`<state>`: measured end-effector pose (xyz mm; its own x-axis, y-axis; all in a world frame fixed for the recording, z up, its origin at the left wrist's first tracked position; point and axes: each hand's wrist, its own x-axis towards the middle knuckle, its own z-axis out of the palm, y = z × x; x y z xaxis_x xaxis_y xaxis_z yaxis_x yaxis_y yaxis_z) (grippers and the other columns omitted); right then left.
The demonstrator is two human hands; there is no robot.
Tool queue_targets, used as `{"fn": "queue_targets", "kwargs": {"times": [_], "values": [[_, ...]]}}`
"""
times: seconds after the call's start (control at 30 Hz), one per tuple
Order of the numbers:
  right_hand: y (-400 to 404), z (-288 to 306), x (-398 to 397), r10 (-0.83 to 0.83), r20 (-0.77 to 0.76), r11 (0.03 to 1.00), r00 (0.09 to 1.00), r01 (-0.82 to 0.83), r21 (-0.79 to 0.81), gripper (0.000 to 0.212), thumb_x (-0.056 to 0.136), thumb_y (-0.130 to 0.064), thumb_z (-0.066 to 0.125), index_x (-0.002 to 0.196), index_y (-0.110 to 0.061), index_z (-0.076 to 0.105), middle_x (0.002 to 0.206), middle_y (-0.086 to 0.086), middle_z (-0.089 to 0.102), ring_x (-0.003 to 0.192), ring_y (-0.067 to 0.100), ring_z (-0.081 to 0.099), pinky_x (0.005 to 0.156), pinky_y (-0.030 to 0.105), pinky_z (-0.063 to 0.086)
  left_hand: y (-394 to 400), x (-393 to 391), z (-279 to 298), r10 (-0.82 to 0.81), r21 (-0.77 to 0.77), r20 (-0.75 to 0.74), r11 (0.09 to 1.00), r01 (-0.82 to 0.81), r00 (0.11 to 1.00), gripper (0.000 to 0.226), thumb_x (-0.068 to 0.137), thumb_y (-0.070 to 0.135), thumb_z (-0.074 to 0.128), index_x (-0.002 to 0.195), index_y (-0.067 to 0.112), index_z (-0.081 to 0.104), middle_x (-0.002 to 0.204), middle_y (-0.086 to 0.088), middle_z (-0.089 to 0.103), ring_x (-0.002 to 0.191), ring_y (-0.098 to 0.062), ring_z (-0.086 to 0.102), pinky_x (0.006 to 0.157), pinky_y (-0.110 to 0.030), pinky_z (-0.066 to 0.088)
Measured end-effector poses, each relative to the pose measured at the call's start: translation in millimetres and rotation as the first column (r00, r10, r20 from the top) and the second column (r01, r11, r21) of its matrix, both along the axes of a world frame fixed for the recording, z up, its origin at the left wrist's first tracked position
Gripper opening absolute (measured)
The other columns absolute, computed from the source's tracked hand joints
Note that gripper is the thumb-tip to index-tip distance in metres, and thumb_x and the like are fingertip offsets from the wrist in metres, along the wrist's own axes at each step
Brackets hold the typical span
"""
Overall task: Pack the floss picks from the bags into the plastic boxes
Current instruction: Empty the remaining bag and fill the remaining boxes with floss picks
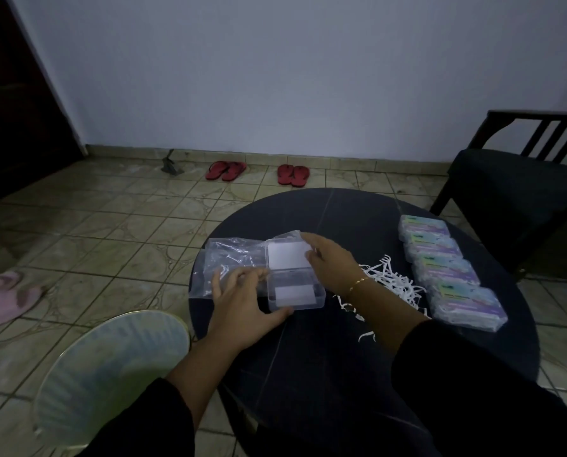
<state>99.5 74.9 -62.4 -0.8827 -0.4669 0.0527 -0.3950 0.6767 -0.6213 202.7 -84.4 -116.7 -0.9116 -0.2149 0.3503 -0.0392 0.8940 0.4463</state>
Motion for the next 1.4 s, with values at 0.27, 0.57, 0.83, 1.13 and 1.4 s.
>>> {"fn": "queue_targets", "kwargs": {"times": [0.27,0.57,0.83,1.13,1.4], "values": [[49,20,26,-0.155,-0.212,0.98,0.965,0.124,-0.153,0.026,0.094,-0.018,0.053,0.116,-0.019,0.068,0.114,0.003,0.068,0.108,0.021,0.061,0.098,0.048,0.044,5,9,5,-0.016,-0.067,-0.097,0.998,0.01,0.995,0.085,0.06,0.071,0.062,0.131,0.029,0.042,0.13,0.012,0.046,0.133,-0.008,0.018,0.115,-0.041,-0.004],[120,24,46,-0.08,-0.203,0.87,0.976,0.168,0.463,0.03,0.094,-0.028,0.05,0.121,-0.034,0.062,0.13,-0.006,0.054,0.128,0.024,0.032,0.102,0.04,0.028,50,8,9,-0.155,-0.205,-0.269,0.974,0.1,0.951,0.051,0.074,0.059,0.052,0.114,0.029,0.058,0.126,0.011,0.054,0.127,-0.014,0.034,0.105,-0.044,0.017],[139,23,61,-0.049,-0.234,0.687,0.971,0.203,0.697,0.038,0.087,-0.04,0.054,0.121,-0.024,0.06,0.127,0.004,0.048,0.122,0.026,0.033,0.099,0.044,0.027,116,-21,44,-0.337,-0.49,-0.047,0.828,0.272,0.94,0.041,0.084,0.058,0.05,0.1,0.025,0.068,0.103,0.016,0.065,0.112,-0.01,0.04,0.103,-0.037,0.008],[142,-1,67,0.057,-0.365,0.698,0.929,0.225,0.68,0.058,0.089,-0.033,0.049,0.144,-0.026,0.031,0.14,0.006,0.035,0.129,0.029,0.026,0.102,0.045,0.023,142,-53,41,-0.185,-0.486,0.381,0.793,0.366,0.906,0.058,0.089,0.054,0.045,0.13,0.014,0.051,0.129,-0.003,0.055,0.133,-0.021,0.026,0.111,-0.047,-0.002],[144,-8,64,0.093,-0.493,0.764,0.865,0.255,0.592,0.02,0.09,-0.03,0.054,0.1,-0.021,0.067,0.111,0.0,0.054,0.113,0.024,0.04,0.091,0.039,0.031,138,-52,45,-0.22,-0.491,0.283,0.803,0.338,0.934,0.03,0.095,0.037,0.049,0.114,0.024,0.068,0.114,-0.002,0.056,0.116,-0.021,0.036,0.096,-0.037,0.008]]}}
